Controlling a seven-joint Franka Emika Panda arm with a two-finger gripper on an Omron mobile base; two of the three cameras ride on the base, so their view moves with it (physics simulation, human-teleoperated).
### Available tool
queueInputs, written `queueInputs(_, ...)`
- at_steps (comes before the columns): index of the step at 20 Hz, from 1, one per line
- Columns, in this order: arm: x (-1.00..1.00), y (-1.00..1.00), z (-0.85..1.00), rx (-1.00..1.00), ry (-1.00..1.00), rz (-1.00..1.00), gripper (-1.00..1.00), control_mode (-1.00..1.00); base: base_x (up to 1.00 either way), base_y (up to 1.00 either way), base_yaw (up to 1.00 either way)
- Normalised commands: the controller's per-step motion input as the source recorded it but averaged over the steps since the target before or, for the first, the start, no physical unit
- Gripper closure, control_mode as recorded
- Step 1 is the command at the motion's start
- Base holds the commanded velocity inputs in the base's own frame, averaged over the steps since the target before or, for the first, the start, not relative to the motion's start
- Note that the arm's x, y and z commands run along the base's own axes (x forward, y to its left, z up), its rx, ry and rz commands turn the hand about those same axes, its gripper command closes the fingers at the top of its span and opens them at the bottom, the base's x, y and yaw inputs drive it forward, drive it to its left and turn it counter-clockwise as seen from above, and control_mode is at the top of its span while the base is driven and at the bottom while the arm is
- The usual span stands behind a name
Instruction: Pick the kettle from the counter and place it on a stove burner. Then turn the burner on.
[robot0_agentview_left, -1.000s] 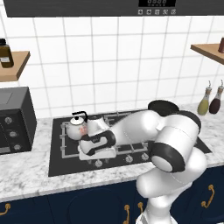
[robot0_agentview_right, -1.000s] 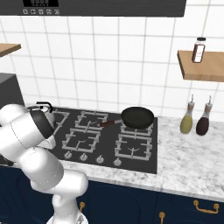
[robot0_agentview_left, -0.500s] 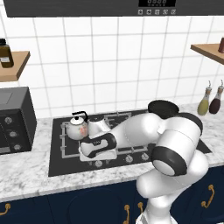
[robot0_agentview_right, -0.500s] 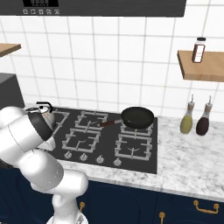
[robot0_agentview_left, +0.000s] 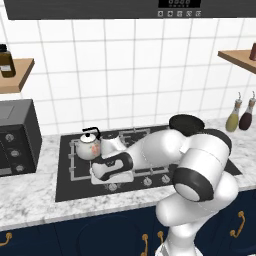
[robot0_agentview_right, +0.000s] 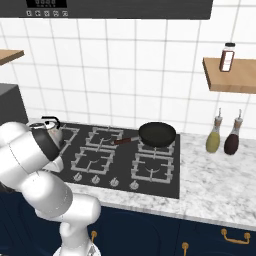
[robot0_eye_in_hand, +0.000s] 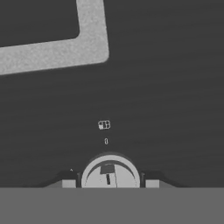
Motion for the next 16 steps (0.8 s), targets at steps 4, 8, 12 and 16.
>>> queueInputs(4, -0.03, 0.00, 0.00, -0.01, -0.03, 0.08, 1.00, -1.00, 0.00, 0.00, 0.00)
queueInputs(8, -0.03, 0.00, 0.00, -0.05, -0.03, 0.42, 1.00, -1.00, 0.00, 0.00, 0.00)
queueInputs(12, -0.02, 0.00, -0.01, -0.08, -0.01, 0.53, 1.00, -1.00, 0.00, 0.00, 0.00)
queueInputs(16, 0.00, 0.00, -0.07, -0.09, -0.02, 0.55, 1.00, -1.00, 0.00, 0.00, 0.00)
